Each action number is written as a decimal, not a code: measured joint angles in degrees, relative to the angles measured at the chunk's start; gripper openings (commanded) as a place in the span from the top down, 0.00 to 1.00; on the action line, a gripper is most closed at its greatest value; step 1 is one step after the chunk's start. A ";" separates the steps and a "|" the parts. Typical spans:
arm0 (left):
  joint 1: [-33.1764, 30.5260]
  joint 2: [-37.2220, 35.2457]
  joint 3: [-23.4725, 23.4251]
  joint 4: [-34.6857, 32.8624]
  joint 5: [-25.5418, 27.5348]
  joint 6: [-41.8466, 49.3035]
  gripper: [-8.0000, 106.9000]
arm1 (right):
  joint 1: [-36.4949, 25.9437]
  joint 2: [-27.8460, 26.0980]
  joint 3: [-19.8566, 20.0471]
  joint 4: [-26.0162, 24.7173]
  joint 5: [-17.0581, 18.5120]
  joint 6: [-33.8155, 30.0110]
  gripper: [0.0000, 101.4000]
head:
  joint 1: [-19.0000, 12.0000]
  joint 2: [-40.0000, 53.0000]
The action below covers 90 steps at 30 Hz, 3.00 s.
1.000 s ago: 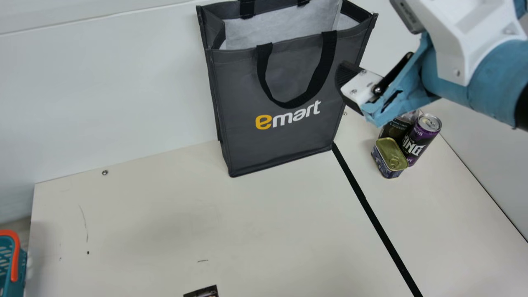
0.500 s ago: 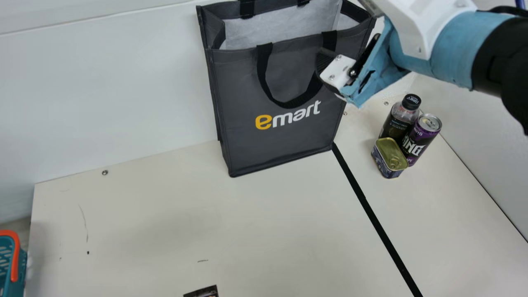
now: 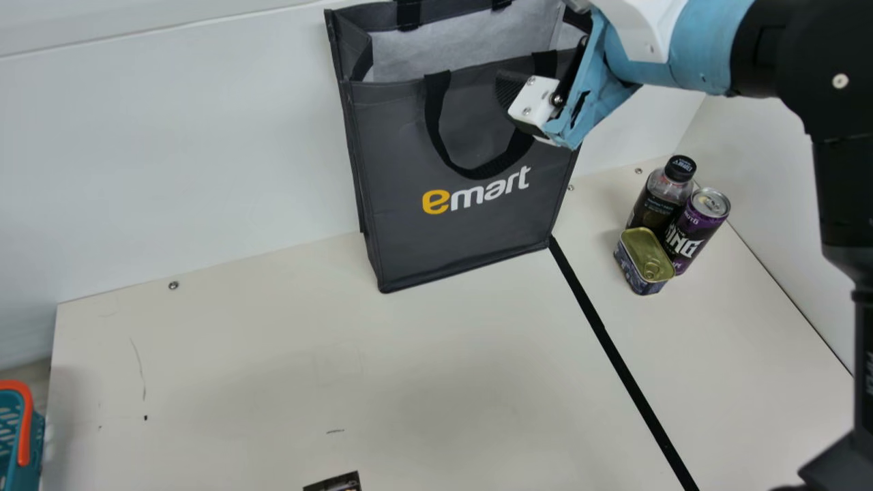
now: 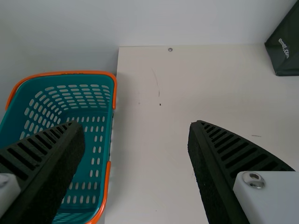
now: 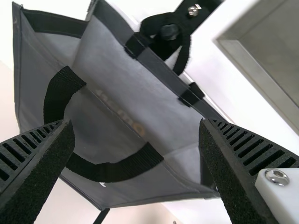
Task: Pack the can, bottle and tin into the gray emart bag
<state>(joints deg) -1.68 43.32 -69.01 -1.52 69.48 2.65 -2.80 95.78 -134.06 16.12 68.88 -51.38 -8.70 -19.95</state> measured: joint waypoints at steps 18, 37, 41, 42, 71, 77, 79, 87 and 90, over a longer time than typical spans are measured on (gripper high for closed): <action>0.00 0.00 0.00 0.00 0.00 0.00 0.15 | -0.75 7.67 -2.01 4.92 1.01 -7.40 0.10 | 0.00 0.00; 0.00 0.00 0.00 0.00 0.00 0.00 0.15 | 0.99 12.42 -2.44 5.40 1.02 -10.67 0.10 | 0.00 0.00; 0.00 0.00 0.00 0.00 0.00 0.00 0.15 | 1.37 12.76 -1.46 5.34 0.99 -11.07 0.30 | 0.00 0.00; 0.00 0.00 0.00 0.00 0.00 0.00 0.15 | 1.53 12.76 -1.13 5.28 1.00 -11.12 0.37 | 0.00 0.00; 0.00 0.00 0.00 0.00 0.00 0.00 0.15 | 3.86 7.08 4.82 3.64 1.07 -9.25 1.00 | 0.00 0.00; 0.00 0.00 0.00 0.00 0.00 0.00 0.15 | 5.31 4.34 6.56 2.67 1.06 -8.63 1.00 | 0.00 0.00; 0.00 0.00 0.00 0.00 0.00 0.00 0.15 | 5.83 3.39 7.28 2.36 1.11 -8.36 1.00 | 0.00 0.00; 0.00 0.00 0.00 0.00 0.00 0.00 0.15 | 7.82 -1.05 10.37 0.98 1.06 -7.25 1.00 | 0.00 0.00; 0.00 0.00 0.00 0.00 0.00 0.00 0.15 | 8.61 -2.66 11.58 0.30 1.10 -6.93 1.00 | 0.00 0.00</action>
<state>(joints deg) -1.68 43.32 -69.01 -1.52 69.48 2.65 5.81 93.12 -122.47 16.42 69.98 -58.31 -8.70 -19.95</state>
